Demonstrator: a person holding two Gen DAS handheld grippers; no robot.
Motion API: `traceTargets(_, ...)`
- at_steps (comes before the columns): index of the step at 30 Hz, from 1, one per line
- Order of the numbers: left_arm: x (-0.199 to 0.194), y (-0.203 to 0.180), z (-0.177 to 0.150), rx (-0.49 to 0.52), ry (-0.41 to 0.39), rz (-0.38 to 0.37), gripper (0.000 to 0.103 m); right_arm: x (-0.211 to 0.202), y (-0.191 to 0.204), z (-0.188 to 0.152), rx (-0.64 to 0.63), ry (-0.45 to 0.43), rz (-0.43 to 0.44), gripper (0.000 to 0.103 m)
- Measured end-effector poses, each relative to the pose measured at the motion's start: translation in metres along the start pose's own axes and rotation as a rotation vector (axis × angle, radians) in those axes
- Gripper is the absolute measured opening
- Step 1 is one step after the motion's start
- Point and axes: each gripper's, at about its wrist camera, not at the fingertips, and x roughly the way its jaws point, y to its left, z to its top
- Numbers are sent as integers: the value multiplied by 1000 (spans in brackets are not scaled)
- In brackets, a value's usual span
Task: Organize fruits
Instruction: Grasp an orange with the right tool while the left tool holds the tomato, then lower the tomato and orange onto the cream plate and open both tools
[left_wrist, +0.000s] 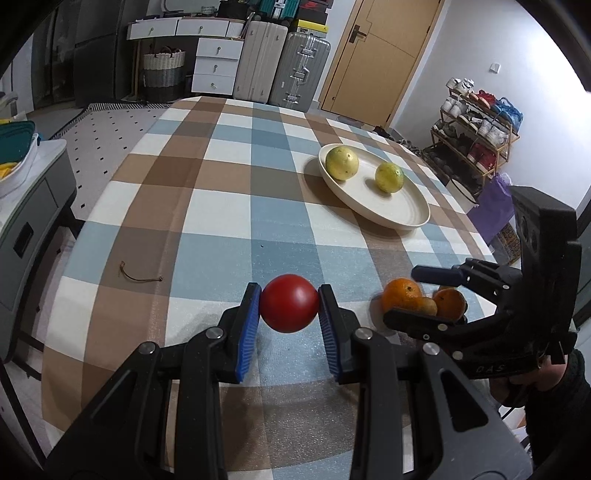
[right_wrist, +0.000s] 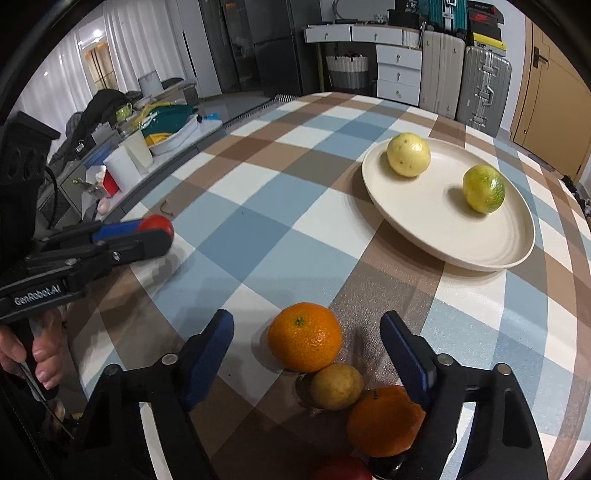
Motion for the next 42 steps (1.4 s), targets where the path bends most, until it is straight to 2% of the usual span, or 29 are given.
traceTargets(2, 0, -2, 1, 10, -3, 8, 28, 2, 0, -1, -1, 13, 23, 67)
traceTargets(4, 0, -4, 3, 21, -6, 18, 28, 5, 0, -2, 3, 23, 34, 49)
traceTargets(6, -1, -6, 5, 33, -10, 32, 28, 7, -3, -3, 18, 32, 27, 43)
traceTargets(14, -1, -20, 15, 87, -21, 56, 28, -4, -13, -3, 80, -24, 70, 41)
traceTargets(19, 3, -33, 27, 121, -26, 37, 28, -19, -23, 2, 113, -66, 88, 41)
traceTargets(23, 11, -44, 42, 126, -13, -5, 28, -37, -34, 8, 135, -119, 101, 41)
traceTargets(31, 35, -73, 85, 176, 2, -51, 28, -71, -66, 25, 172, -214, 86, 41)
traceTargets(42, 83, -108, 160, 212, 26, -76, 28, -89, -126, 60, 221, -270, 61, 41)
